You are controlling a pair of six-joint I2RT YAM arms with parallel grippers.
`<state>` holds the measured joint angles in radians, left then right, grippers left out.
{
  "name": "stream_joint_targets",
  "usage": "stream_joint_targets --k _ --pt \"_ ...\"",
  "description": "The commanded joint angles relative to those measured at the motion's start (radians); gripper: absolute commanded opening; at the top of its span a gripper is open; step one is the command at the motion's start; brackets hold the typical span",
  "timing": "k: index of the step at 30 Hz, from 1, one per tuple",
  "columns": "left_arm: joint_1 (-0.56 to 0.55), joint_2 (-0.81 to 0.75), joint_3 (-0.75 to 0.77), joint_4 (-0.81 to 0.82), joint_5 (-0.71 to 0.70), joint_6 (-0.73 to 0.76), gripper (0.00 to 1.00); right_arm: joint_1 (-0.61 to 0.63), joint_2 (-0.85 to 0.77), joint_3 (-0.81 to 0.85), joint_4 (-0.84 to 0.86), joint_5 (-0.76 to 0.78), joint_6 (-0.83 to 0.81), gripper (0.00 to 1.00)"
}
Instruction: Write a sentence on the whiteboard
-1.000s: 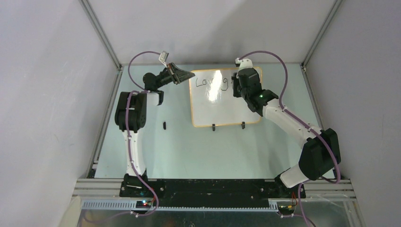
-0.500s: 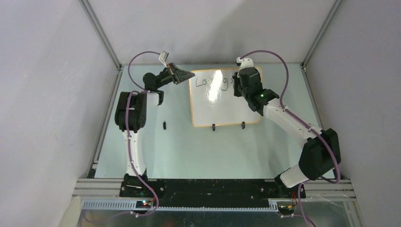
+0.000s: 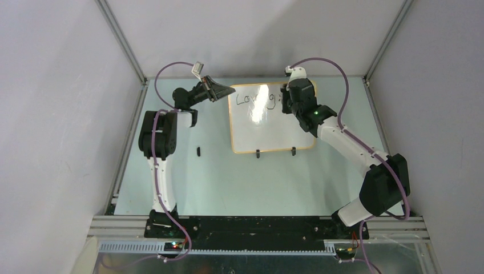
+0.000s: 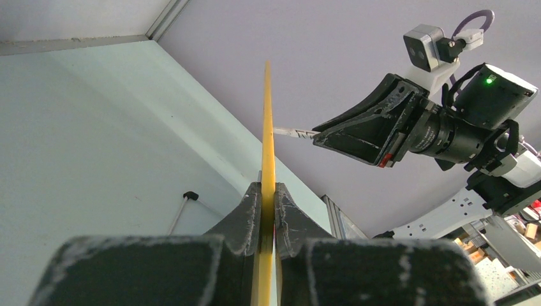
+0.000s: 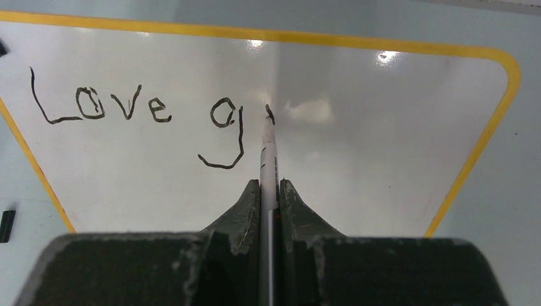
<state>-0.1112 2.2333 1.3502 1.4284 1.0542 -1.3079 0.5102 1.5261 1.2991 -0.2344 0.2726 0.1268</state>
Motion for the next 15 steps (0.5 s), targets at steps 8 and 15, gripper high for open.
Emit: stream_joint_targets --k 8,15 --pt "-0.005 -0.046 0.005 0.034 0.008 0.016 0.00 -0.017 0.015 0.056 0.015 0.035 -0.007 0.00" --pt "-0.005 -0.047 0.003 0.034 0.008 0.017 0.00 -0.018 0.013 0.056 0.019 0.059 0.001 0.00"
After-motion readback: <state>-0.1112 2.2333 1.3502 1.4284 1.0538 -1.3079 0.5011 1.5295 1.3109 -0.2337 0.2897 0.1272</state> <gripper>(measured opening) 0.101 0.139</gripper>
